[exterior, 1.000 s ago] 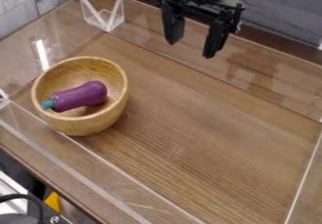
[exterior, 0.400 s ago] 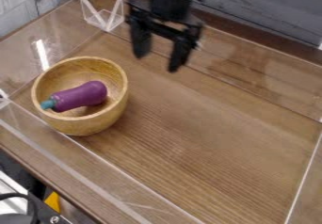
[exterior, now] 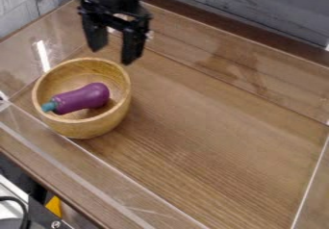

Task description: Remove the purple eggplant from inside the brown bowl and put it on the table

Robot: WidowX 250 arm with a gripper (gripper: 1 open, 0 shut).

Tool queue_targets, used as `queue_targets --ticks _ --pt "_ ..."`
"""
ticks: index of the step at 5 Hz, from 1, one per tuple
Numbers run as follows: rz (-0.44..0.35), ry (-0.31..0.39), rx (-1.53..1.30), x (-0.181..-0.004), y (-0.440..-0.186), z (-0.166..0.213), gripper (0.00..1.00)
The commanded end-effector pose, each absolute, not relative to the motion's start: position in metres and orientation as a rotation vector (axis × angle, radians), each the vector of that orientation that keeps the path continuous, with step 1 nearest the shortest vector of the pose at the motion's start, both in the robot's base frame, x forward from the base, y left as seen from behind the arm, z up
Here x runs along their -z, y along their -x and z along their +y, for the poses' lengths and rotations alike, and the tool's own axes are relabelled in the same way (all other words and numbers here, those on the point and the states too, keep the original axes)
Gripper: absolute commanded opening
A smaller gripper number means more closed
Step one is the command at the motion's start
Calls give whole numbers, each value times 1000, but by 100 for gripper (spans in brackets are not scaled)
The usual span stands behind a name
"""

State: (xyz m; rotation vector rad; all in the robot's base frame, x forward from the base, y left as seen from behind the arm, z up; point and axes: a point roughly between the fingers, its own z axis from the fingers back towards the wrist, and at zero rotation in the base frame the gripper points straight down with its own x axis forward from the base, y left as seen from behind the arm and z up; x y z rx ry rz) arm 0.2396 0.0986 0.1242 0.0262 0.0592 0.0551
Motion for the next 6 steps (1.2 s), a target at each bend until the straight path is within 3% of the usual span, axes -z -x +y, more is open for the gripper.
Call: queue_targets --ticks 1,6 --pt "4 -53 -61 -133 -231 120 100" --pt "5 -39 -93 -89 -222 145 100"
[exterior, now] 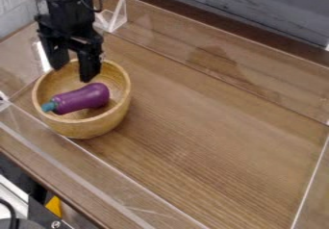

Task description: Remove the purple eggplant from inside the brown bowl and put it on the table

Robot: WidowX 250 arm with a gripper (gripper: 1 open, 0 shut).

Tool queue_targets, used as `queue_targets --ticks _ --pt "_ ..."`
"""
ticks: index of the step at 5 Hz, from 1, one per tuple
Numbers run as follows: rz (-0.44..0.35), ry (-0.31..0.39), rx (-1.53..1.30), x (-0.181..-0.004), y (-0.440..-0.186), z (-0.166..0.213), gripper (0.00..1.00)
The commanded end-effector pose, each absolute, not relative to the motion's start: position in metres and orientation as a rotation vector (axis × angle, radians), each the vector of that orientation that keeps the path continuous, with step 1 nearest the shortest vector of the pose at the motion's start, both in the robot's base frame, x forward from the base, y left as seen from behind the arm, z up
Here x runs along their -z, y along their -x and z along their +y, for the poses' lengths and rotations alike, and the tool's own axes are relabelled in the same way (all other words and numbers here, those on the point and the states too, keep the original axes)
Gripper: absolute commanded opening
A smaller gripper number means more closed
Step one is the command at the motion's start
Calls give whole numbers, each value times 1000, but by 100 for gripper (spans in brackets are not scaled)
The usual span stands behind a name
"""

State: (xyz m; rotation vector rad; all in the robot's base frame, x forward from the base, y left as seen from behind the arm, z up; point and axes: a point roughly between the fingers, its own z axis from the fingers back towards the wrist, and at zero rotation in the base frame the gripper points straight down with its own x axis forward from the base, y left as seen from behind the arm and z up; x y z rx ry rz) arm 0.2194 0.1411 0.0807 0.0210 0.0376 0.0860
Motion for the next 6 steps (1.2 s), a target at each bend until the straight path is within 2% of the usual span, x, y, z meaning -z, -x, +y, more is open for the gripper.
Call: queue_targets --ticks 1,6 --pt "6 -33 -97 -83 -222 146 100" --pt "5 4 -106 -63 -227 146 100"
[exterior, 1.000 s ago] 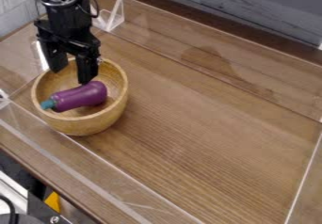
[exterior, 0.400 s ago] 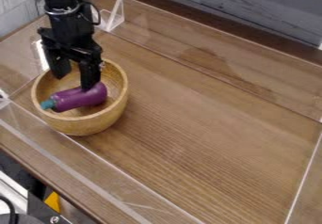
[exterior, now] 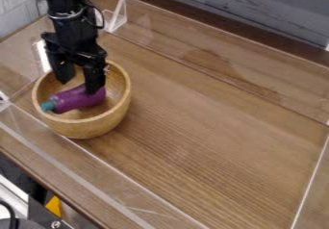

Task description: Remove the purple eggplant from inside the brown bowl and put it on the table

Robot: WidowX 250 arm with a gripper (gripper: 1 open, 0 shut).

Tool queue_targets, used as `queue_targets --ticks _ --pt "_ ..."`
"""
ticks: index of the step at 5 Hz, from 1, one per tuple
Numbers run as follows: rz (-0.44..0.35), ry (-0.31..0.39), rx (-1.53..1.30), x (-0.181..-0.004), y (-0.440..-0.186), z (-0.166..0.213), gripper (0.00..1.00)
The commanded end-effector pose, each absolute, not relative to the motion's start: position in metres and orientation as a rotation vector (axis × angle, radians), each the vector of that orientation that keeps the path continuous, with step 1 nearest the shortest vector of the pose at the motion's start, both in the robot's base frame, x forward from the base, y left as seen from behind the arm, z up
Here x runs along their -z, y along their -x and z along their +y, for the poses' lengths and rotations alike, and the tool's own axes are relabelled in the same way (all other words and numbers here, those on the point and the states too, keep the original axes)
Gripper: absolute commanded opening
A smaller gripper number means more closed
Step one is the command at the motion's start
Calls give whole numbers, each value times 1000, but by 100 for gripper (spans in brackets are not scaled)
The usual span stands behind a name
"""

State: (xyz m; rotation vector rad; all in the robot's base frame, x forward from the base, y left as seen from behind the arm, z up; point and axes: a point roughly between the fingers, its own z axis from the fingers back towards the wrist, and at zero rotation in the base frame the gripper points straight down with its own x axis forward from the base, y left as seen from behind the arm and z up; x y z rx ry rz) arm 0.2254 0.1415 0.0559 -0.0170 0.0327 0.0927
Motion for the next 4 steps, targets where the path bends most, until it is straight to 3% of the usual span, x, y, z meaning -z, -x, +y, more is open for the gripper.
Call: queue_targets --ticks 1,4 --pt "4 10 -108 -60 -228 146 100" --pt "6 16 -118 -52 -230 147 100"
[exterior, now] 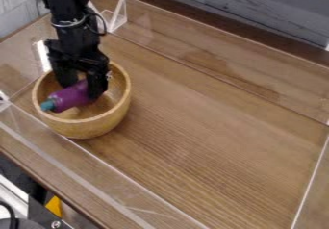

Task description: Remove the purple eggplant from inside the brown bowl and put it on the table

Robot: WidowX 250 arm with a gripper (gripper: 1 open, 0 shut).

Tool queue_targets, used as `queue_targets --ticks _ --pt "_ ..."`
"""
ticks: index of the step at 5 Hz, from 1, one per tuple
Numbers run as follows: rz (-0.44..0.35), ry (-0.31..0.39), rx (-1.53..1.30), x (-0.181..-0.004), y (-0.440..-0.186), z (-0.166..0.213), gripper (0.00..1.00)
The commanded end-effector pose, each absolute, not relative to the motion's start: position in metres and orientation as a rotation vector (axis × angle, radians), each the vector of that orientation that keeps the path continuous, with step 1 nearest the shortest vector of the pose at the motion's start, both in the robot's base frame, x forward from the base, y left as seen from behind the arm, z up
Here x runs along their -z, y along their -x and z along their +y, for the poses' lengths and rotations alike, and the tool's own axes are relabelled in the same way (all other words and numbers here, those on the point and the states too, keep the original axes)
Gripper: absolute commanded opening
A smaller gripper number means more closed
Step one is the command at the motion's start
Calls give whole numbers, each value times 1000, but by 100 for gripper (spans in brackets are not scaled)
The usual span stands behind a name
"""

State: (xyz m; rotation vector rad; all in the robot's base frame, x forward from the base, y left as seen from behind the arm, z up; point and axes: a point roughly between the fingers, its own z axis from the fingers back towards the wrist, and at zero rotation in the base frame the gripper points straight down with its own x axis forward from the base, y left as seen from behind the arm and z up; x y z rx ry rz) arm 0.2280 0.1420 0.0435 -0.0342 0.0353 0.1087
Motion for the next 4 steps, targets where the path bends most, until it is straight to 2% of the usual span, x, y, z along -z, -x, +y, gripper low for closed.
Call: queue_targets --ticks 1,2,4 --pt "10 15 -123 -48 -231 148 100" --pt "13 14 -128 -45 -231 149 0" --pt "11 14 -136 -52 -232 147 0"
